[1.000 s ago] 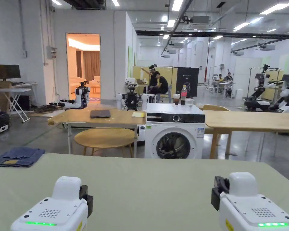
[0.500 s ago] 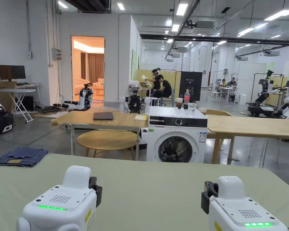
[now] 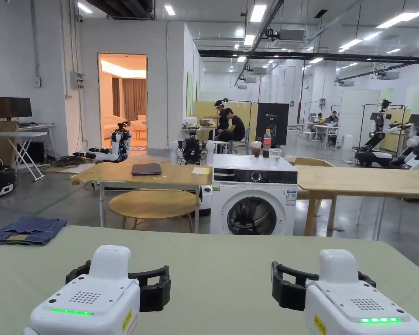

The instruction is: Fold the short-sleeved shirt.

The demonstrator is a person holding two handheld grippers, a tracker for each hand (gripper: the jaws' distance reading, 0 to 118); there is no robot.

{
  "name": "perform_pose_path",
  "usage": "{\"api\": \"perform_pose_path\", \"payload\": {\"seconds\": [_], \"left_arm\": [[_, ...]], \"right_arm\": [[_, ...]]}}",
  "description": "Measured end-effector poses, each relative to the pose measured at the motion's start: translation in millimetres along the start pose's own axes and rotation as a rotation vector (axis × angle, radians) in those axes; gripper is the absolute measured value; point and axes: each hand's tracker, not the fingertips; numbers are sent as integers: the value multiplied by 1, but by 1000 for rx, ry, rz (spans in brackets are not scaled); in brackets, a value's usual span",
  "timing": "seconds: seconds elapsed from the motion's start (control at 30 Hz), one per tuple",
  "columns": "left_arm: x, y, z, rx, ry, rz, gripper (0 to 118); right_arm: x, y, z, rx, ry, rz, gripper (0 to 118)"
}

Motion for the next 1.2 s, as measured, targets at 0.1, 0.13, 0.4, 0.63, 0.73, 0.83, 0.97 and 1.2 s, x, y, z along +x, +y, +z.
{"api": "perform_pose_path", "payload": {"seconds": [0.1,0.13,0.4,0.63,0.73,0.83,0.97,1.2], "left_arm": [[1,1,1,-7,4,-7,113],[1,1,1,-5,6,-7,113],[2,3,4,1,4,3,113],[3,5,5,-3,2,10,113],[3,4,4,-5,3,10,113],[3,4,4,-9,2,8,113],[3,3,4,-9,2,11,113],[5,4,5,-9,5,5,113]], "right_arm": [[2,4,4,-7,32,-43,111],[2,6,4,-10,42,-55,111],[-11,13,2,-68,-53,-19,111],[-10,14,3,-113,-12,-108,111],[-13,17,2,-126,-66,-111,111],[-14,19,2,-130,-125,-113,111],[-7,17,4,-108,-61,-141,111],[-1,18,6,-115,-66,-174,111]]}}
